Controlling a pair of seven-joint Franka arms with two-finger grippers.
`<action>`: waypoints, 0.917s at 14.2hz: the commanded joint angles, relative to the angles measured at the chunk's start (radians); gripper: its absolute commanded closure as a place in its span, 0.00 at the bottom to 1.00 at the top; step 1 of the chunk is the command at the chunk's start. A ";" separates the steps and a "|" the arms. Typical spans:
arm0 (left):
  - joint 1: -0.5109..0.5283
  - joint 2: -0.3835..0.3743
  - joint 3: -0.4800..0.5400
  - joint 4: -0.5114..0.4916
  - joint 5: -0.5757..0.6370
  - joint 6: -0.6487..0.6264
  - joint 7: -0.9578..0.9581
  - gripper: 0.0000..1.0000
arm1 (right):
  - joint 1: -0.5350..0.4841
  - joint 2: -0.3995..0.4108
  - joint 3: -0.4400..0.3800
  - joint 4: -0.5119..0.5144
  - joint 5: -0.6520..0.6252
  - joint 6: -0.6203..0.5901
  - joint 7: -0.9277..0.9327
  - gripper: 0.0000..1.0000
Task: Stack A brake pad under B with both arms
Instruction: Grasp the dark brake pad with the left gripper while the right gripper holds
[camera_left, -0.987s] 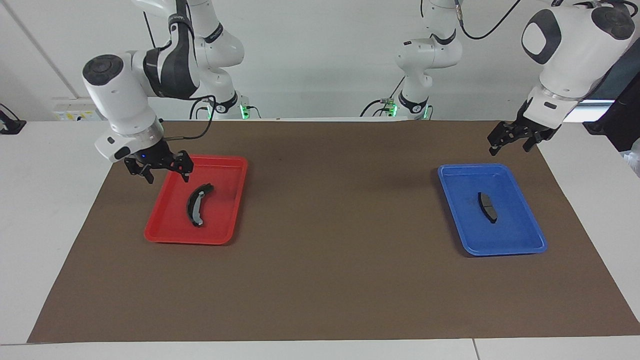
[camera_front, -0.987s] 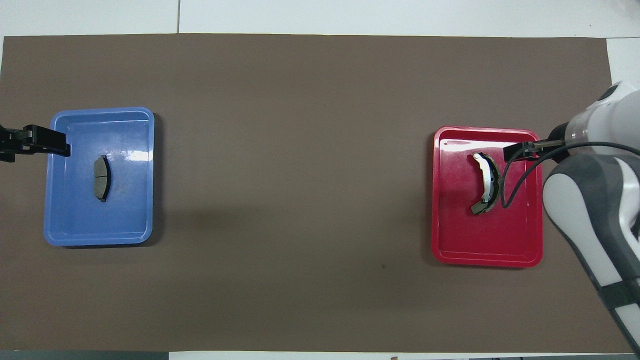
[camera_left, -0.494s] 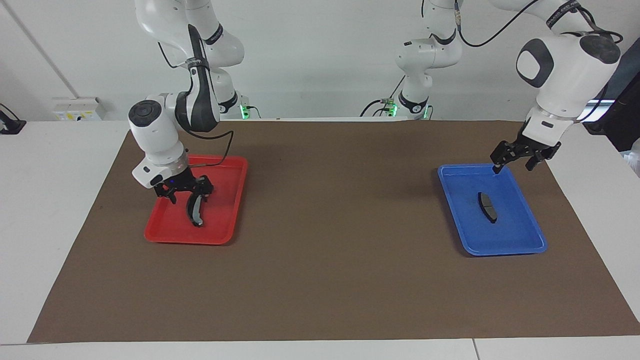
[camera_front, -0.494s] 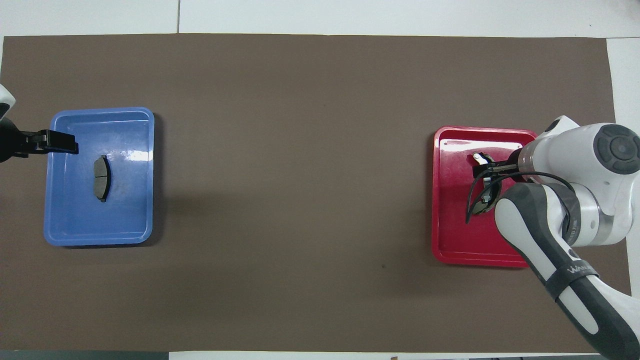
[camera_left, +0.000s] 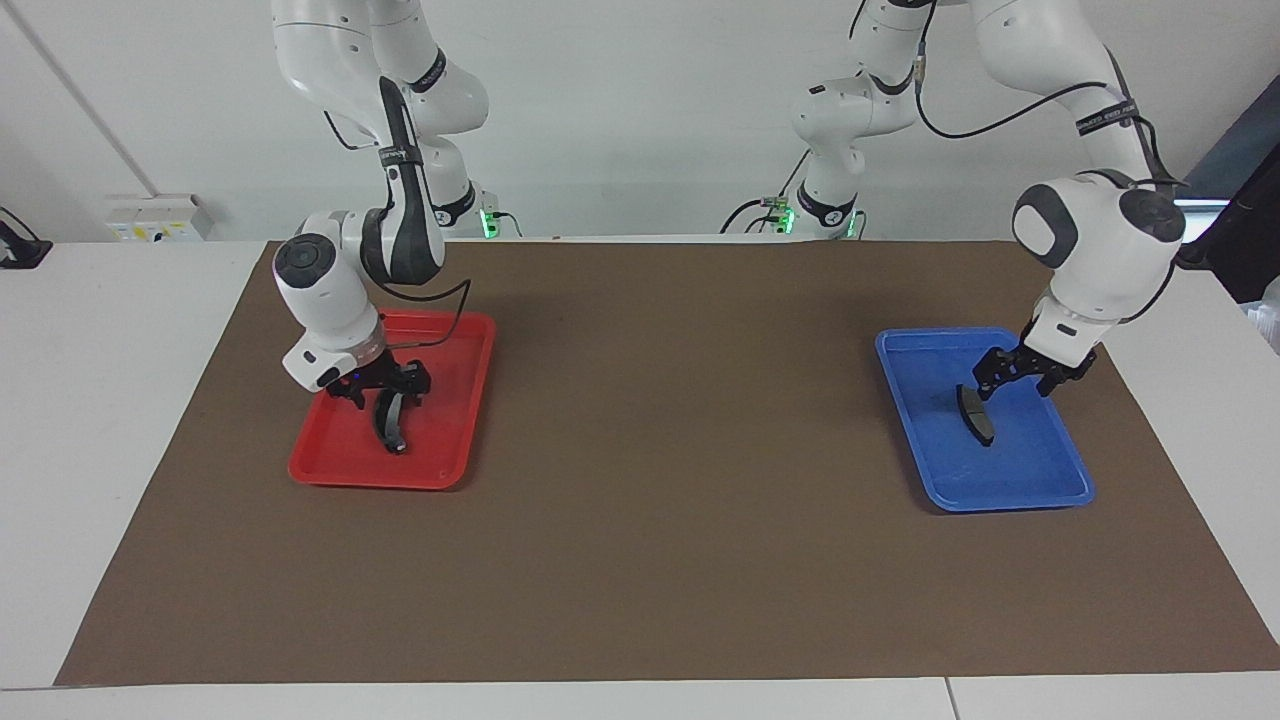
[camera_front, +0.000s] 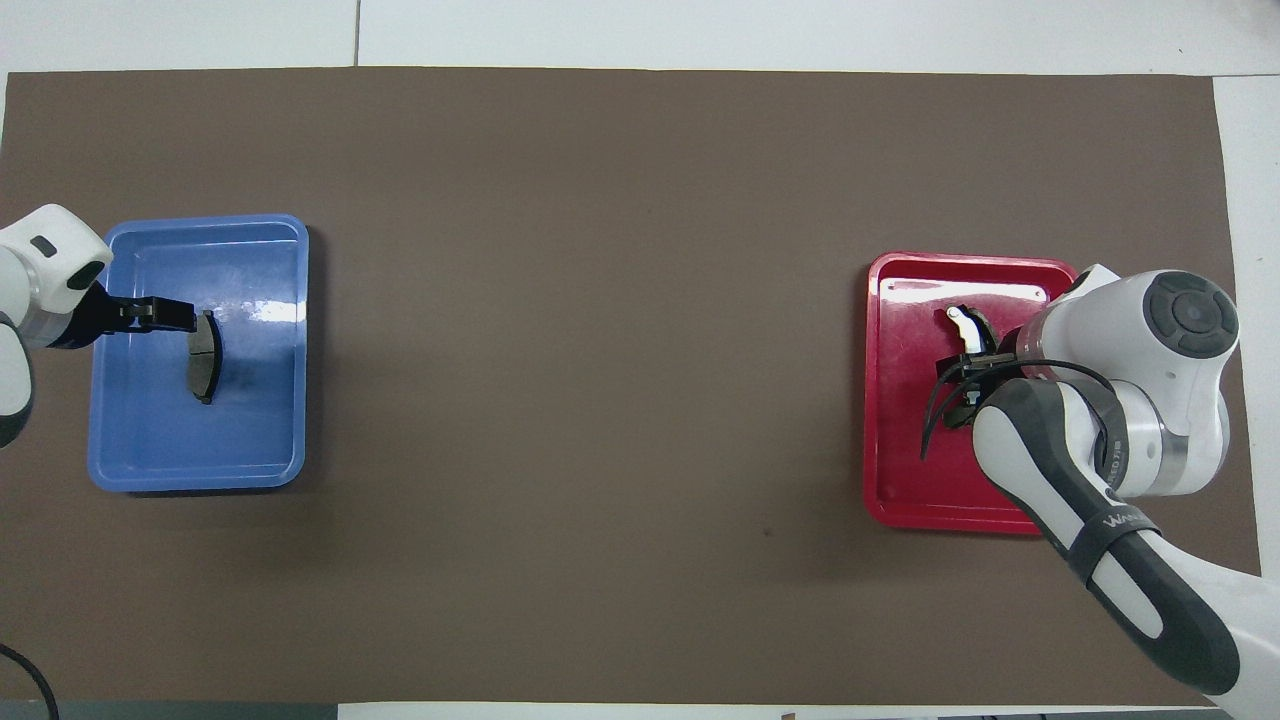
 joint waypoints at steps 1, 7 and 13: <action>0.004 0.029 -0.004 -0.049 0.001 0.089 0.011 0.06 | -0.023 -0.003 0.005 -0.010 0.014 0.020 -0.062 0.27; 0.018 0.065 -0.004 -0.097 0.001 0.131 0.000 0.25 | -0.017 0.000 0.005 0.014 0.014 0.008 -0.053 0.93; 0.038 0.059 -0.004 -0.114 0.001 0.129 0.000 0.75 | 0.026 0.014 0.005 0.262 0.093 -0.259 -0.048 0.97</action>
